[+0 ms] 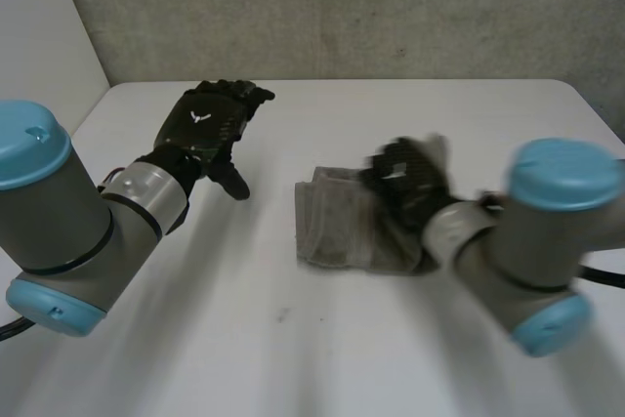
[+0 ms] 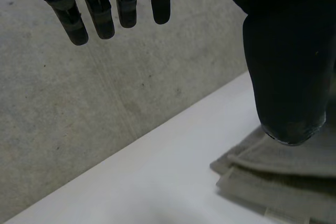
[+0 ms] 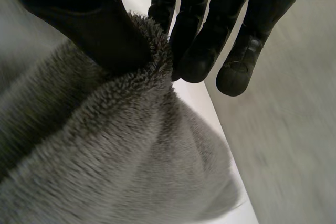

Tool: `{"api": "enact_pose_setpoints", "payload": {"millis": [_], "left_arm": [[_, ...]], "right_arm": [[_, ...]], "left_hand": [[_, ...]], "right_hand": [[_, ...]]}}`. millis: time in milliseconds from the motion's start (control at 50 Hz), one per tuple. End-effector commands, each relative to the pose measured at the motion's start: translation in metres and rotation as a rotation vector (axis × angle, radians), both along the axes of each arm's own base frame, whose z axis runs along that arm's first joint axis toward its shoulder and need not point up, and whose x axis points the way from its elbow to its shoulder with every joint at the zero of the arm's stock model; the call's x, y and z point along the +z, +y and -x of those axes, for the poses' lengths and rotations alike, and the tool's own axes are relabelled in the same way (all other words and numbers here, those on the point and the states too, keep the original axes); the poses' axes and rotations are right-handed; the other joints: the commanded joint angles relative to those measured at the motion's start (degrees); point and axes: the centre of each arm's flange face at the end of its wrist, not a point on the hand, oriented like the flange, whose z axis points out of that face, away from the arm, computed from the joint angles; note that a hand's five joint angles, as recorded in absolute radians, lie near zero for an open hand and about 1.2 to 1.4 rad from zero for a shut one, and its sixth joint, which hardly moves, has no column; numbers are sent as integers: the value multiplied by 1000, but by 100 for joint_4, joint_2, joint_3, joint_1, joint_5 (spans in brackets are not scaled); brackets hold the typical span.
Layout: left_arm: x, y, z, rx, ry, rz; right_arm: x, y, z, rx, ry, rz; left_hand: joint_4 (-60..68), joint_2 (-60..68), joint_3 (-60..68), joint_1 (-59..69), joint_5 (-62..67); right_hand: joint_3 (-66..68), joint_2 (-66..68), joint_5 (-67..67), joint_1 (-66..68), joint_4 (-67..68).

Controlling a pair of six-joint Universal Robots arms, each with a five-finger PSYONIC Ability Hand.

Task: Fold the towel.

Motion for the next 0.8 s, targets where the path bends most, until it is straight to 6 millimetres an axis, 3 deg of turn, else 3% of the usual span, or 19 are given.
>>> {"api": "enact_pose_setpoints", "payload": {"millis": [20, 80, 100, 120, 140, 180, 240, 280, 300, 340, 420, 500, 600, 620, 660, 680, 720, 800], "left_arm": [[5, -3, -3, 13, 88, -83], [5, -7, -6, 27, 106, -112], [4, -7, -5, 26, 106, -116], [4, -7, -3, 20, 106, -114], [5, -7, -3, 20, 105, -114], [5, -11, -2, 21, 110, -113], [4, -12, 0, 18, 112, -113], [7, -15, 6, 7, 119, -108], [7, -15, 6, 7, 119, -108], [10, -14, 19, -23, 129, -107], [9, -11, 33, -47, 135, -110], [-5, -9, 55, -35, 125, -129], [-34, 0, 82, -55, 78, -194], [-35, 0, 82, -55, 77, -194], [-59, 1, 90, -40, 32, -250], [-59, 1, 90, -40, 31, -250], [-79, -3, 92, -8, -3, -288], [-97, -6, 93, 11, -34, -315]], "right_arm": [[-31, 45, -54, 191, 109, -22], [-43, 49, -57, 202, 185, -22], [-42, 47, -56, 186, 198, -19], [-39, 46, -53, 163, 192, -23], [-39, 46, -53, 163, 192, -23], [-18, 43, -48, 102, 93, -43], [-8, 41, -42, 71, 17, -81], [9, 24, -20, -13, -135, -155], [9, 24, -19, -14, -136, -156], [25, 7, 8, -104, -269, -219], [32, -7, 30, -183, -397, -306], [27, -29, 53, -267, -537, -448], [10, -39, 54, -266, -534, -571], [10, -39, 54, -266, -534, -572], [-2, -46, 50, -277, -507, -635], [-2, -46, 50, -277, -506, -635], [-14, -51, 48, -295, -474, -677], [-25, -54, 45, -304, -453, -707]], "left_hand": [[104, 108, 102, 100, 54], [87, 91, 85, 84, 37], [104, 108, 102, 100, 54], [120, 125, 119, 117, 71], [121, 125, 119, 117, 71], [171, 175, 169, 167, 121], [205, 209, 203, 201, 155], [238, 243, 236, 235, 188], [238, 243, 236, 235, 189], [272, 276, 270, 269, 222], [539, 544, 538, 536, 490], [860, 865, 858, 857, 811], [777, 782, 775, 774, 727], [777, 781, 775, 773, 727], [609, 614, 608, 606, 560], [608, 613, 607, 605, 559], [358, 362, 356, 354, 308], [188, 192, 186, 185, 138]], "right_hand": [[287, 370, 327, 470, 297], [287, 370, 327, 470, 297], [-523, -440, -484, -341, -514], [-3029, -2946, -2990, -2847, -3020], [-3054, -2971, -3015, -2872, -3045], [-6385, -6302, -6345, -6202, -6375], [-6713, -6630, -6673, -6530, -6703], [-6713, -6630, -6673, -6530, -6703], [-6713, -6630, -6673, -6530, -6703], [-6713, -6630, -6673, -6530, -6703], [-6713, -6630, -6673, -6530, -6703], [-6713, -6630, -6673, -6530, -6703], [-6713, -6630, -6673, -6530, -6703], [-6713, -6630, -6673, -6530, -6703], [-6713, -6630, -6673, -6530, -6703], [-6713, -6630, -6673, -6530, -6703], [-6713, -6630, -6673, -6530, -6703], [-6713, -6630, -6673, -6530, -6703]]}}
